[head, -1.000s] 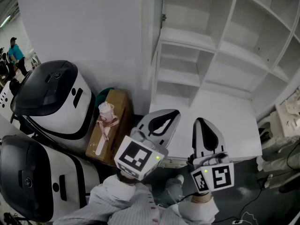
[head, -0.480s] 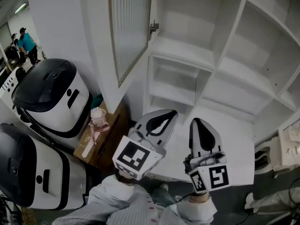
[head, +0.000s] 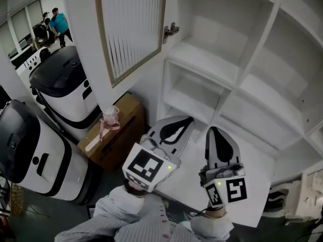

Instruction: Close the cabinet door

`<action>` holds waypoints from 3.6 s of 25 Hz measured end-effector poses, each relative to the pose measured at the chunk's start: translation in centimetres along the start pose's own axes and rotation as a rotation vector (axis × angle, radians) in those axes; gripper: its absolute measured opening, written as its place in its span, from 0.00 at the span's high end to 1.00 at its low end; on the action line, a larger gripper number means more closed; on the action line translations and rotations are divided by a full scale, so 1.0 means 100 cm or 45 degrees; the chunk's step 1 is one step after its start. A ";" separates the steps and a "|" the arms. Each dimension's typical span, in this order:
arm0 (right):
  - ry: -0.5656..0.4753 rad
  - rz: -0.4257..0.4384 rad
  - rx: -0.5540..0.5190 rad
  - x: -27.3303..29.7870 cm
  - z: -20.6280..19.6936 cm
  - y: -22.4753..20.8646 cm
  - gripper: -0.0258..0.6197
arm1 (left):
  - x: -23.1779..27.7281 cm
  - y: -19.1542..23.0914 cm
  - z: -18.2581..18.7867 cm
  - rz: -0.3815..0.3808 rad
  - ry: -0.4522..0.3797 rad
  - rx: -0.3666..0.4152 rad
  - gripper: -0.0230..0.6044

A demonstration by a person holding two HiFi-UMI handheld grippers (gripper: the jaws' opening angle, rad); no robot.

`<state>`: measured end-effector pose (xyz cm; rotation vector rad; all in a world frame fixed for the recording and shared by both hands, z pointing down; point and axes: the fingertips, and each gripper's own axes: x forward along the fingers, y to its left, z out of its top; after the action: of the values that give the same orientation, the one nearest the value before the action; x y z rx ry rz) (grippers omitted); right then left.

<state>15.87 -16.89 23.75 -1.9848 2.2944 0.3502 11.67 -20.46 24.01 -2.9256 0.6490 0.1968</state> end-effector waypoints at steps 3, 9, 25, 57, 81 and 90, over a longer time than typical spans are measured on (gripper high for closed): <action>-0.008 0.055 0.025 0.003 -0.002 -0.001 0.94 | -0.002 0.001 0.000 0.059 0.014 0.010 0.95; -0.021 0.117 0.073 0.012 -0.005 0.011 0.94 | -0.013 0.013 0.004 0.124 0.016 0.019 0.95; -0.024 0.290 0.155 0.037 -0.011 0.069 0.94 | -0.090 0.065 0.007 0.353 0.060 0.005 0.95; 0.015 0.294 0.123 0.058 -0.026 0.111 0.94 | -0.132 0.161 0.024 0.508 -0.193 -0.045 0.57; 0.046 0.076 0.119 0.047 -0.047 0.095 0.94 | -0.113 0.164 0.027 0.462 -0.276 0.009 0.84; 0.056 0.058 0.130 0.032 -0.050 0.076 0.94 | -0.109 0.150 0.028 0.512 -0.266 0.003 0.84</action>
<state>8.28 -20.13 28.77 -1.9132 2.3362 0.1905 -4.87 -29.00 21.37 -2.6864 1.1884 0.5330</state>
